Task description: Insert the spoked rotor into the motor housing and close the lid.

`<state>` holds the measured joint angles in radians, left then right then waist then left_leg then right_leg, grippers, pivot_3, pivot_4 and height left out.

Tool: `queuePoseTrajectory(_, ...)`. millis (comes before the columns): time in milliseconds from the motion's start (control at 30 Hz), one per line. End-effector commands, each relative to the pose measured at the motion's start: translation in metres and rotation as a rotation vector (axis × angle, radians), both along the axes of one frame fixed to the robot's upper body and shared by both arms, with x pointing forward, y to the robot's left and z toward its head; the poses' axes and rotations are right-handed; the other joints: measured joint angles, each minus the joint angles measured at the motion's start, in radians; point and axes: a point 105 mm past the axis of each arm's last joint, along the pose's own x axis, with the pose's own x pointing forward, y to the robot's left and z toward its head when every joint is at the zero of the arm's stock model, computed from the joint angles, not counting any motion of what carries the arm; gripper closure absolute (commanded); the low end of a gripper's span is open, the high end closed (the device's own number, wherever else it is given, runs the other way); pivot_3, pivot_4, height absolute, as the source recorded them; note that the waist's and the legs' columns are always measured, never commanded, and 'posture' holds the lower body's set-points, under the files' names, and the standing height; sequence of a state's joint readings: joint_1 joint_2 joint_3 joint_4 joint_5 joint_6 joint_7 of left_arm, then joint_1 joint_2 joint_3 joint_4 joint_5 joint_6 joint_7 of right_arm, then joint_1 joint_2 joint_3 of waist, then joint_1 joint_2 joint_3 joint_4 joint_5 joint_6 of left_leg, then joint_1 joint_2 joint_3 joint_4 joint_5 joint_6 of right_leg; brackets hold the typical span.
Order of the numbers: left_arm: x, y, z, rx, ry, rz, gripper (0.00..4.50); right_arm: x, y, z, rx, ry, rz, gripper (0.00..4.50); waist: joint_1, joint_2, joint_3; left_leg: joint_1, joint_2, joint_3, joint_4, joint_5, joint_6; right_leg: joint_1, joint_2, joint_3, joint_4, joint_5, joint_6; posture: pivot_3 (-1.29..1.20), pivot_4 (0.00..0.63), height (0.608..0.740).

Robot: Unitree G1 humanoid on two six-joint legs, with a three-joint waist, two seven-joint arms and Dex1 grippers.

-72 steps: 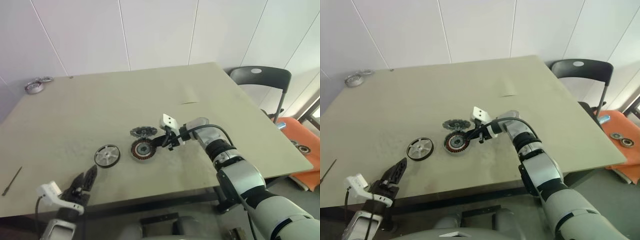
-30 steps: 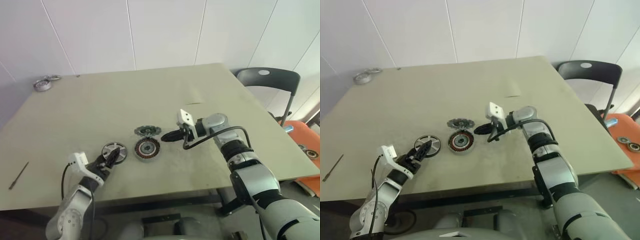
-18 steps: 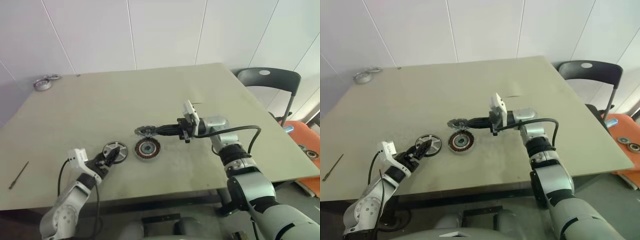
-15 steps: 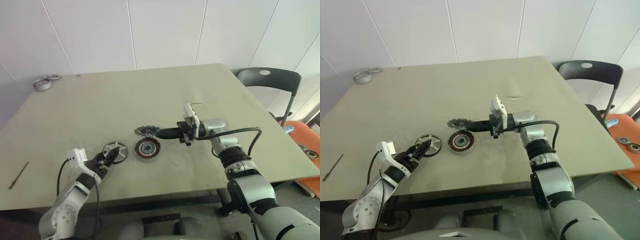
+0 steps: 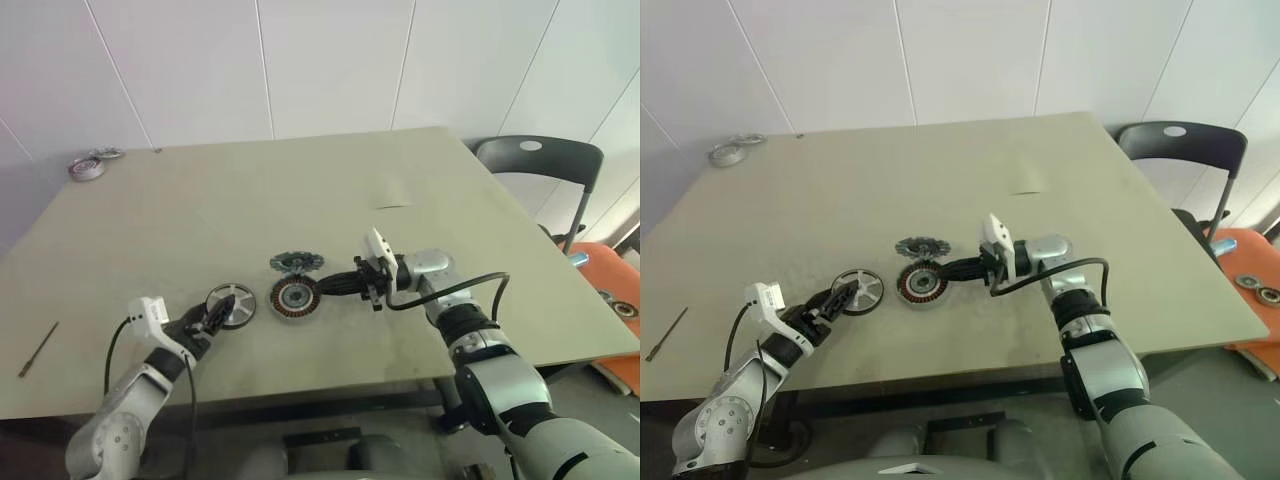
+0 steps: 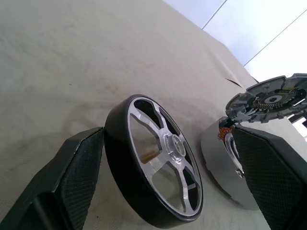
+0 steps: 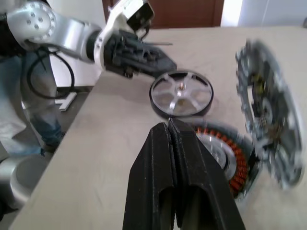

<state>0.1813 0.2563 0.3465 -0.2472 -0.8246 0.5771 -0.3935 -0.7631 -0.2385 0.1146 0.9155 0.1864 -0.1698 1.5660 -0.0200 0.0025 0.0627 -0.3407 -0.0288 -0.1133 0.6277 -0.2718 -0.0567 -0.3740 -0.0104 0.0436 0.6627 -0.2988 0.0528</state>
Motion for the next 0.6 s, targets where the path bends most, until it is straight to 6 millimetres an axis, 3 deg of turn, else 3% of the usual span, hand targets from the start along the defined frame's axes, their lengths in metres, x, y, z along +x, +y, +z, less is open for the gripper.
queuePoseTrajectory(33, 0.003, 0.004, 0.018, 0.012, -0.067, -0.003, 0.00, 0.003, -0.011, -0.003, -0.036, -0.050, -0.022, 4.44, 0.000, 0.000, 0.000, 0.000, 0.000, 0.000, 0.000, 0.000, 0.000, 0.000, 0.000, 0.000, 0.000, 0.000, 0.000, 0.00, 0.000, 0.740)
queuePoseTrajectory(367, 0.003, 0.009, 0.020, 0.019, -0.073, -0.019, 0.00, -0.006, -0.041, 0.005, -0.007, 0.007, -0.034, 4.44, 0.001, -0.001, 0.000, 0.000, 0.000, 0.000, 0.000, 0.000, 0.000, 0.000, 0.000, 0.000, 0.000, -0.001, -0.001, 0.00, 0.000, 0.740)
queuePoseTrajectory(600, 0.006, 0.002, 0.020, 0.019, -0.077, -0.077, 0.00, -0.009, -0.041, 0.011, 0.015, -0.015, -0.033, 4.44, 0.002, -0.001, 0.001, 0.000, 0.000, 0.000, 0.000, 0.000, 0.000, 0.000, 0.000, 0.000, 0.000, -0.002, -0.002, 0.00, 0.000, 0.740)
